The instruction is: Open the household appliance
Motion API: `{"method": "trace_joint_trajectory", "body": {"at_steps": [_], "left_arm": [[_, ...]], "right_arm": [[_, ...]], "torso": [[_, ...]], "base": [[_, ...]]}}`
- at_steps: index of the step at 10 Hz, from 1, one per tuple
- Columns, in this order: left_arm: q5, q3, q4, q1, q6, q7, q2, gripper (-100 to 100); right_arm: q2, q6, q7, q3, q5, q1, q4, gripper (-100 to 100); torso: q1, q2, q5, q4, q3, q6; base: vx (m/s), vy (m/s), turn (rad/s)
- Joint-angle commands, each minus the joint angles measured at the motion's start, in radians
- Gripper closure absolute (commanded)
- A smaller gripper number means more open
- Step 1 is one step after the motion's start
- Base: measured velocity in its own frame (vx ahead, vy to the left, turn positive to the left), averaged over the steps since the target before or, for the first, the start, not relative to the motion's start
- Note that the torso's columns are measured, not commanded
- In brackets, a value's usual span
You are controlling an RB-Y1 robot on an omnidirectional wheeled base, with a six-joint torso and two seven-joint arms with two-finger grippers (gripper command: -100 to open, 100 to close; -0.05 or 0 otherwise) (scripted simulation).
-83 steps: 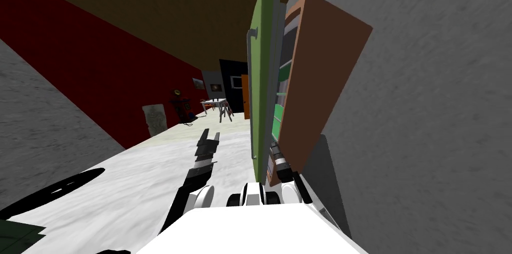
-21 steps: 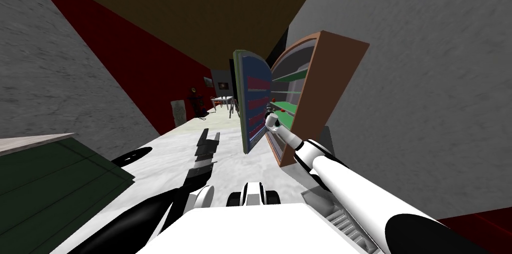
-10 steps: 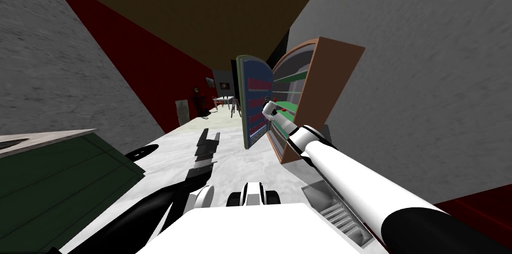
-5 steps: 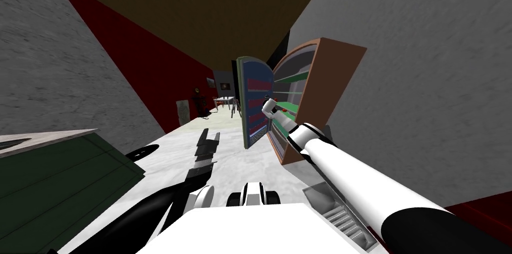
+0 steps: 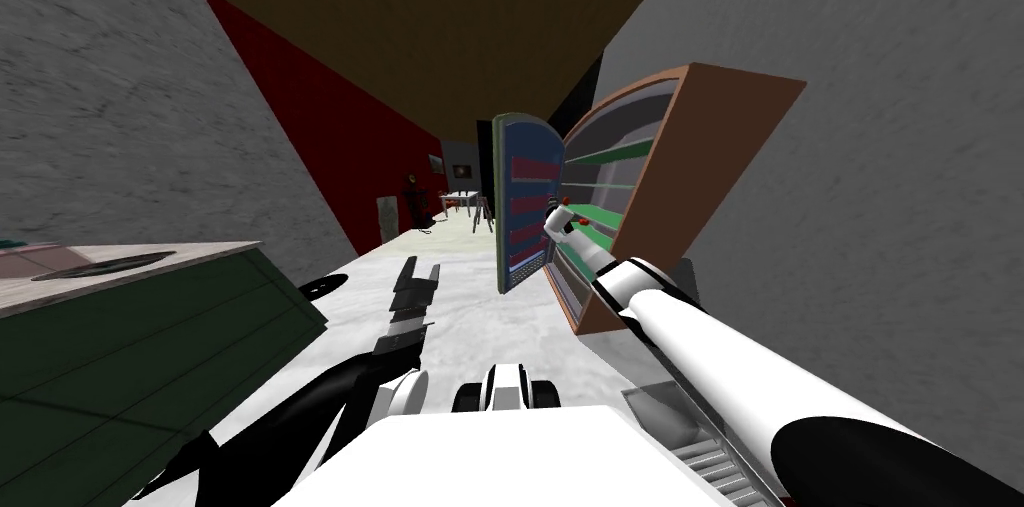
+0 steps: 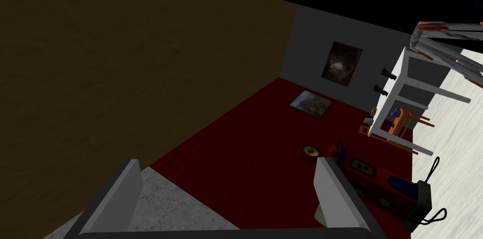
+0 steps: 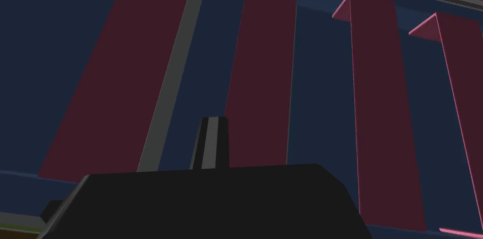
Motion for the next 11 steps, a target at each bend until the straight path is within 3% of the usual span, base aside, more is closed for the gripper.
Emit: {"method": "trace_joint_trajectory", "body": {"at_steps": [1, 4, 5, 7, 8, 10, 11], "left_arm": [[0.0, 0.0, 0.0, 0.0, 0.0, 0.0, 0.0, 0], [0.0, 0.0, 0.0, 0.0, 0.0, 0.0, 0.0, 0], [0.0, 0.0, 0.0, 0.0, 0.0, 0.0, 0.0, 0], [0.0, 0.0, 0.0, 0.0, 0.0, 0.0, 0.0, 0], [0.0, 0.0, 0.0, 0.0, 0.0, 0.0, 0.0, 0], [0.0, 0.0, 0.0, 0.0, 0.0, 0.0, 0.0, 0], [0.0, 0.0, 0.0, 0.0, 0.0, 0.0, 0.0, 0]], "right_arm": [[-0.002, 0.016, 0.062, -0.001, 0.08, 0.028, 0.03, 100], [-0.002, 0.016, 0.062, -0.001, 0.173, 0.028, 0.03, 100], [0.048, 0.012, 0.112, -0.051, 0.203, 0.018, 0.006, -100], [0.055, 0.012, 0.114, -0.107, 0.243, 0.018, 0.006, -100], [0.104, 0.009, 0.161, -0.138, 0.283, 0.009, -0.017, -100], [0.112, 0.009, 0.166, -0.2, 0.322, 0.009, -0.017, -100], [0.112, 0.009, 0.166, -0.213, 0.333, 0.009, -0.017, -100]], "torso": [[0.001, -0.001, 0.0, 0.0, -0.001, -0.001], [0.011, -0.001, 0.004, 0.0, -0.001, -0.001], [0.012, -0.001, 0.004, 0.0, -0.001, -0.001], [0.005, 0.0, 0.002, 0.0, 0.0, 0.0], [0.007, 0.0, 0.002, 0.0, 0.0, 0.001], [0.008, -0.001, 0.003, -0.001, -0.001, 0.0], [0.011, -0.001, 0.003, 0.0, -0.001, 0.0]], "base": [[-0.004, -0.03, 0.012], [0.0, -0.014, 0.0], [-0.009, -0.089, 0.41], [-0.015, -0.101, 0.093], [-0.001, -0.111, 0.312], [-0.013, -0.099, 0.109], [-0.003, -0.005, -0.04]]}}
